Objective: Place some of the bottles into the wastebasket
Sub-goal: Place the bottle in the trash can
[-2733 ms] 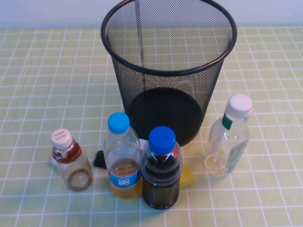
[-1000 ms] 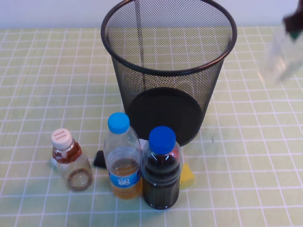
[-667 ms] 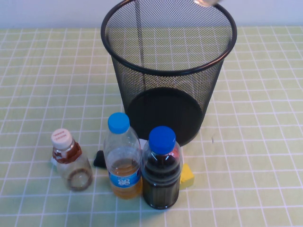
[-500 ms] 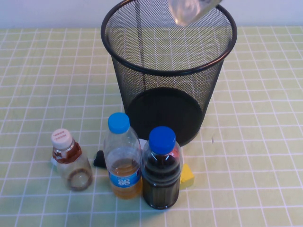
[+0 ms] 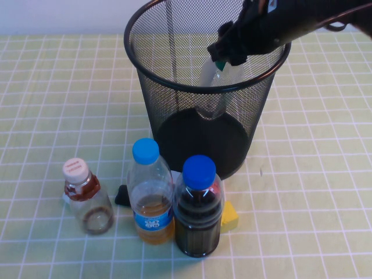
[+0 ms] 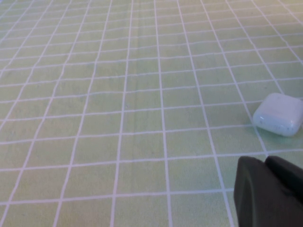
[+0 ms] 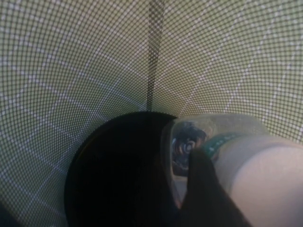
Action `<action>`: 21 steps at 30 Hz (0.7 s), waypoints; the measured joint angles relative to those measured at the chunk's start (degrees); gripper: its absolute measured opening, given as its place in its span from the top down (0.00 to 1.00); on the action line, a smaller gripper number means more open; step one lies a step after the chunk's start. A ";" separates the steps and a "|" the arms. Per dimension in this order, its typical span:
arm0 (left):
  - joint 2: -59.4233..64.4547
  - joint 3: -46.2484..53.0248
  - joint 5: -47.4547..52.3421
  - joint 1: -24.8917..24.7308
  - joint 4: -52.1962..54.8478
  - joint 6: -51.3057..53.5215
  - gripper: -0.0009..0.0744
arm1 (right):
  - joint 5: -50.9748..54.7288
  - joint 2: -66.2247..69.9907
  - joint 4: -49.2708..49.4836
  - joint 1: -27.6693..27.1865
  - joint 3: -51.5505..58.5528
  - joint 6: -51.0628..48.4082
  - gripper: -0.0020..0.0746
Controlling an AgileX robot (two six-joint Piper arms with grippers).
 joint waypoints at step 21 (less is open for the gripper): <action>0.00 0.00 0.00 0.00 0.00 0.00 0.99 | 0.47 -4.36 1.24 0.00 -0.01 -0.21 0.37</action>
